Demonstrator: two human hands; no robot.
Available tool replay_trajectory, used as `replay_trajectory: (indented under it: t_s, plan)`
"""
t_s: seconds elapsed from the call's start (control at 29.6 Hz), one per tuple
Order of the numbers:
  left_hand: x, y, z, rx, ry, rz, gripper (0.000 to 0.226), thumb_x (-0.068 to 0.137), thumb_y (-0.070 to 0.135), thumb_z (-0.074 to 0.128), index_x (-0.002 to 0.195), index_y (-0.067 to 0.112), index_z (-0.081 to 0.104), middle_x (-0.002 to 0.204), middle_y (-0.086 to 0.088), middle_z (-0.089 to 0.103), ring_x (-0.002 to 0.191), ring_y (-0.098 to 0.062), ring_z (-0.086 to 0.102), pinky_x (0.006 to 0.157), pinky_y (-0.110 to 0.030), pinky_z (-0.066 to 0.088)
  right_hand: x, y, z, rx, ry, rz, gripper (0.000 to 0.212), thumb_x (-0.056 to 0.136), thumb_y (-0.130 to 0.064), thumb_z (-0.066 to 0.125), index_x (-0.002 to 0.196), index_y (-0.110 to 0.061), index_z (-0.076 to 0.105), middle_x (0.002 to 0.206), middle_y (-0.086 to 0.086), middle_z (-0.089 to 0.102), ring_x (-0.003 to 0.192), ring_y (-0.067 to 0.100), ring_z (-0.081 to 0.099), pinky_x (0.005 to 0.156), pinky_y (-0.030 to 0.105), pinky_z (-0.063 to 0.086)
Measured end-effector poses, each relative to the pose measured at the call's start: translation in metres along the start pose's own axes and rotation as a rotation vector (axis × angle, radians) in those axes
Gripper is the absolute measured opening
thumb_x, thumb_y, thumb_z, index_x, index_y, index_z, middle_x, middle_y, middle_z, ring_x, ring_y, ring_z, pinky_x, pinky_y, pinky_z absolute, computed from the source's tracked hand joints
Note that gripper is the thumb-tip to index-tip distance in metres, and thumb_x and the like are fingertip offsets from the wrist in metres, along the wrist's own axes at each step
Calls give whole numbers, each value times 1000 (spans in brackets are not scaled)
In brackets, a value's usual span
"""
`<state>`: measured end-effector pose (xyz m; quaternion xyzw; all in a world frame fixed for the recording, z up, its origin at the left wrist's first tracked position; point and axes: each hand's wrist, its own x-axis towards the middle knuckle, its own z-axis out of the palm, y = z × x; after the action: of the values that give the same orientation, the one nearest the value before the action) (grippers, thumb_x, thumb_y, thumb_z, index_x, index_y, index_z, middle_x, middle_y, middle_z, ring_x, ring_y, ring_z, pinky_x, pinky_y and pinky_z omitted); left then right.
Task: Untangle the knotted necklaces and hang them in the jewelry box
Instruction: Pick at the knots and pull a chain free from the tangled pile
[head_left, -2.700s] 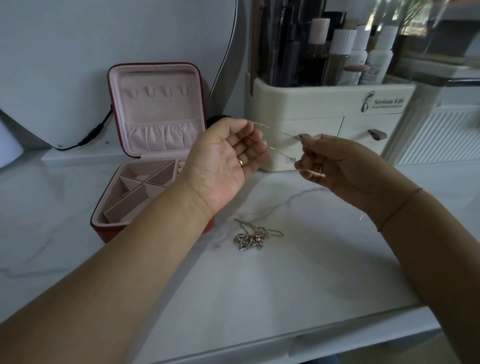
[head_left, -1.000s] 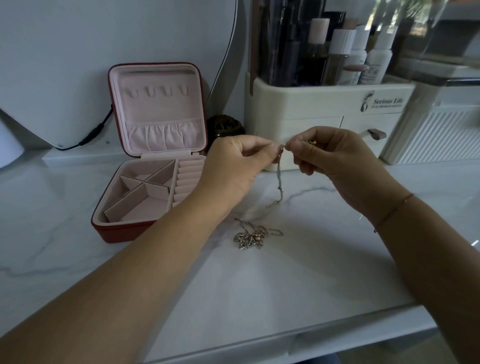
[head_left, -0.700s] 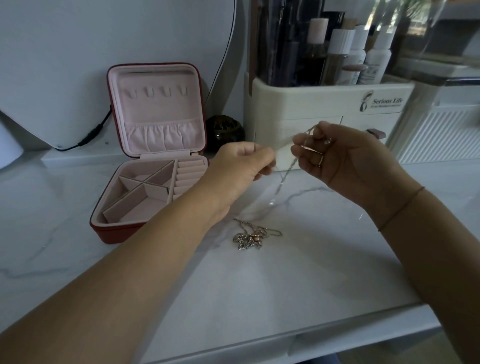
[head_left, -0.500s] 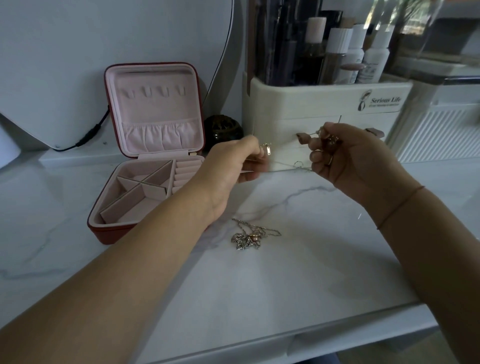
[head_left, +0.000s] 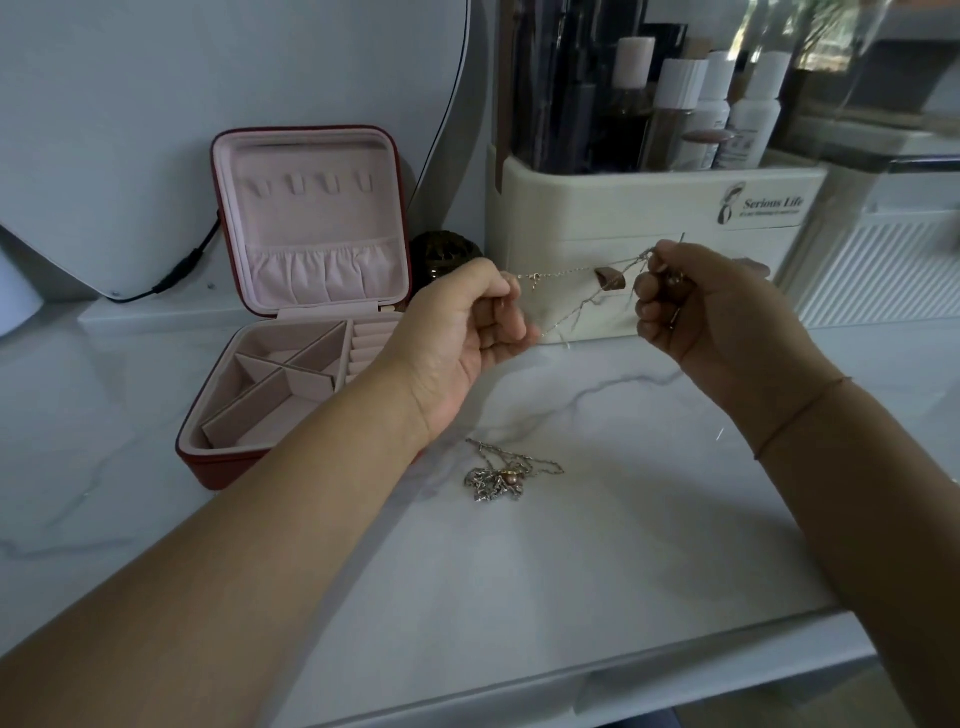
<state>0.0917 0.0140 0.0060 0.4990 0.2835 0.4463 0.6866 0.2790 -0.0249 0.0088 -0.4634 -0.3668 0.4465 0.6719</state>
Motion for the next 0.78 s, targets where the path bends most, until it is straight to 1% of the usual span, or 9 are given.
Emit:
replay_trajectory:
  t_s: [0.14, 0.27, 0.37, 0.44, 0.47, 0.57, 0.61, 0.68, 0.78]
  plan:
    - [2, -6, 1, 292, 57, 46, 22, 88, 6, 47, 69, 9, 58, 48, 3, 53, 49, -9, 54, 69, -28, 49, -4, 1, 0, -142, -28, -145, 15, 94, -13, 53, 83, -9, 62, 61, -1, 62, 56, 12, 49, 55, 20, 43]
    - [2, -12, 1, 538, 95, 101, 16, 82, 14, 59, 81, -1, 66, 63, 3, 60, 64, -11, 53, 69, -26, 45, -6, 5, 4, -372, -70, -302, 14, 93, -12, 58, 86, -12, 69, 69, 4, 60, 59, 12, 48, 58, 22, 42]
    - [2, -15, 1, 650, 107, 104, 14, 81, 20, 63, 84, 7, 69, 72, 2, 59, 66, -7, 52, 68, -21, 43, -8, 5, 7, -447, -99, -355, 11, 92, -12, 61, 86, -14, 70, 70, 7, 59, 58, 11, 48, 56, 21, 41]
    - [1, -15, 2, 669, 124, 118, 8, 82, 20, 66, 87, 14, 69, 74, 6, 60, 65, -2, 52, 62, -11, 42, -10, 5, 9, -484, -128, -375, 11, 91, -11, 61, 86, -15, 70, 67, 6, 58, 57, 11, 47, 55, 21, 40]
    - [1, -15, 2, 656, 123, 131, 8, 82, 20, 68, 89, 17, 70, 78, 7, 63, 69, -1, 55, 61, -7, 42, -11, 5, 10, -497, -144, -382, 10, 90, -11, 62, 86, -15, 70, 66, 5, 58, 57, 11, 47, 55, 21, 40]
    - [-1, -13, 3, 552, 42, 150, 17, 85, 20, 68, 102, 19, 71, 94, 5, 72, 88, -2, 65, 71, -2, 43, -13, 7, 12, -522, -213, -382, 8, 87, -12, 64, 90, -12, 72, 60, -2, 59, 55, 8, 46, 55, 20, 40]
    - [-2, -12, 3, 520, 10, 147, 19, 85, 20, 68, 104, 17, 71, 96, 3, 73, 91, -2, 66, 75, -3, 44, -13, 8, 12, -529, -241, -377, 9, 87, -11, 64, 91, -11, 72, 61, -2, 60, 55, 7, 46, 55, 18, 41]
    - [-4, -10, 4, 478, -34, 128, 18, 86, 19, 66, 103, 16, 72, 91, 1, 75, 90, -3, 68, 78, -9, 47, -13, 9, 12, -544, -281, -371, 10, 86, -13, 65, 92, -11, 73, 66, 6, 61, 55, 7, 46, 55, 18, 41]
    - [-4, -10, 3, 409, -75, 44, 14, 85, 20, 67, 97, 17, 72, 85, 0, 75, 87, -9, 69, 89, -26, 48, -13, 9, 12, -540, -320, -367, 16, 81, -22, 66, 94, -15, 73, 72, 13, 64, 59, 9, 48, 56, 18, 42]
